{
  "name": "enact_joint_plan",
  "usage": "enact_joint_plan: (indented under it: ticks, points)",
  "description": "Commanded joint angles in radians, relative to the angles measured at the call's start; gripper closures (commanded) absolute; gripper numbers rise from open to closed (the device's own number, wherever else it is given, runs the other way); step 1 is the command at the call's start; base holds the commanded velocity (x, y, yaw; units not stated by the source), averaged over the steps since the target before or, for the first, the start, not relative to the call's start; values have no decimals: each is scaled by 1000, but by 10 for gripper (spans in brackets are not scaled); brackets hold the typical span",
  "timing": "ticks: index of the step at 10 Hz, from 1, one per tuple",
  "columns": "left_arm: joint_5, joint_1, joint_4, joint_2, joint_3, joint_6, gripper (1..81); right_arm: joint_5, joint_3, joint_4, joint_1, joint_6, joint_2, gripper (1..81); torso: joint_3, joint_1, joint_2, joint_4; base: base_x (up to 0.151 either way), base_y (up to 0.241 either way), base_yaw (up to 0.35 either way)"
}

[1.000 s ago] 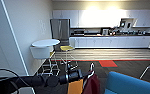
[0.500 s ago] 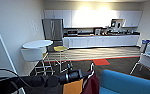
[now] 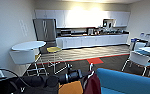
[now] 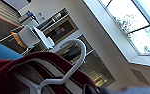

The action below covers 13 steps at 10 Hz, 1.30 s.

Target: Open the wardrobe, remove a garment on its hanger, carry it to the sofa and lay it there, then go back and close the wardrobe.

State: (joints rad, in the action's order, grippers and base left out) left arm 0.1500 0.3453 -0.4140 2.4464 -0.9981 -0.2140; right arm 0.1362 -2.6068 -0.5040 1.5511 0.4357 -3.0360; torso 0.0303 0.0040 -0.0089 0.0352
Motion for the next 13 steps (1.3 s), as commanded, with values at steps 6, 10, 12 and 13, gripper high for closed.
enact_joint_plan:
  ticks: [6, 10, 12, 13]
  points:
    - [49, -168, 43, -7, 53, -1, 811, -66, 8, -2, -45, 0, -5, 10, 0, 0, 0, 0, 0, 0, -196]
    - [49, -168, 43, -6, 53, -1, 811, -66, 7, -2, -45, 0, -5, 10, 0, 0, 0, 0, 0, 0, -206]
    - [49, -168, 43, -4, 53, -2, 811, -66, 8, -2, -45, 0, -5, 10, 0, 0, 0, 0, 0, 0, -207]
    - [49, -168, 43, -6, 53, -1, 811, -66, 7, -1, -45, 0, -7, 10, 0, 0, 0, 0, 0, 0, -208]
